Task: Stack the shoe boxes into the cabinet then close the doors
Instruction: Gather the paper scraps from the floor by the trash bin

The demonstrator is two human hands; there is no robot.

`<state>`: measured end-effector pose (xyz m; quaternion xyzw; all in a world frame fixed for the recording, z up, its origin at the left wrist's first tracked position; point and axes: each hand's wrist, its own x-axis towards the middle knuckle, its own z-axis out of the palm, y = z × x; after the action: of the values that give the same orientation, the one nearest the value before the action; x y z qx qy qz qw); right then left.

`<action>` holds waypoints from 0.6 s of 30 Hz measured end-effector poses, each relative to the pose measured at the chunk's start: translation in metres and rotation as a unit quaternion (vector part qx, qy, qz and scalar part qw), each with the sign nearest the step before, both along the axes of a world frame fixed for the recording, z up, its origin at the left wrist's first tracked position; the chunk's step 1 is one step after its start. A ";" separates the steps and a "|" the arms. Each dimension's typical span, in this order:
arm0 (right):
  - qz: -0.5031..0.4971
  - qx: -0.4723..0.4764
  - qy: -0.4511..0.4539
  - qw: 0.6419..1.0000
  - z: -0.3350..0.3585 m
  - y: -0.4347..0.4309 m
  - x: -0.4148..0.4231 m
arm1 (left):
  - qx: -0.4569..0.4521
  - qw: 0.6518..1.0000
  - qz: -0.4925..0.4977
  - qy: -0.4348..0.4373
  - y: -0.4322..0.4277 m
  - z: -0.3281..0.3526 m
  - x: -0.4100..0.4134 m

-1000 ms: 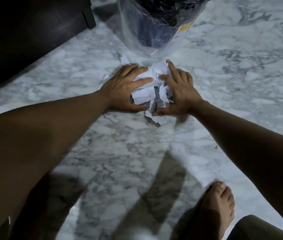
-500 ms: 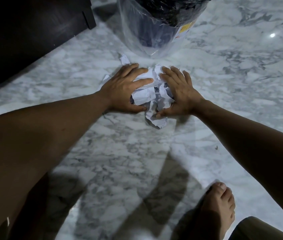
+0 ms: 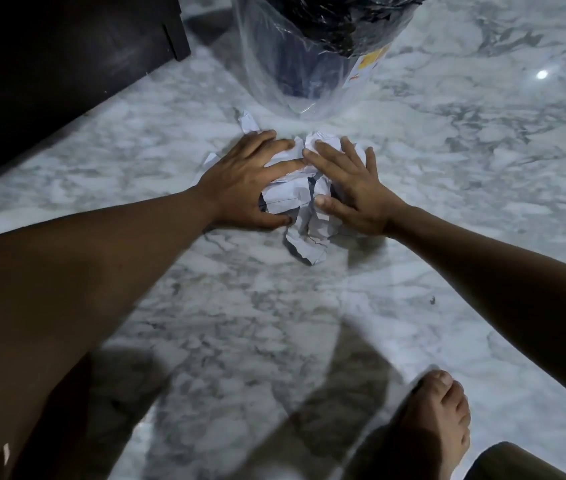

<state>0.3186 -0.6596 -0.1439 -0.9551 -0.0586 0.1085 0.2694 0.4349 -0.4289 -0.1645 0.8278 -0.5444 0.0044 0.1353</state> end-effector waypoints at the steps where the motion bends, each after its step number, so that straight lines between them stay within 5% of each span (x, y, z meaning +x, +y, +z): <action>1: 0.010 -0.011 -0.007 1.000 -0.001 0.000 -0.001 | -0.002 1.000 -0.004 -0.003 0.000 0.000 0.000; 8: 0.013 -0.152 -0.036 0.988 -0.011 0.013 -0.012 | -0.005 1.000 -0.024 0.015 0.005 -0.001 -0.001; 18: 0.008 -0.170 -0.045 0.984 -0.013 0.015 -0.009 | 0.014 0.997 0.007 0.075 0.004 0.003 -0.019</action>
<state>0.3097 -0.6446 -0.1572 -0.9904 -0.0591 0.0757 0.0997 0.4162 -0.4253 -0.1619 0.8312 -0.5272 -0.0641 0.1643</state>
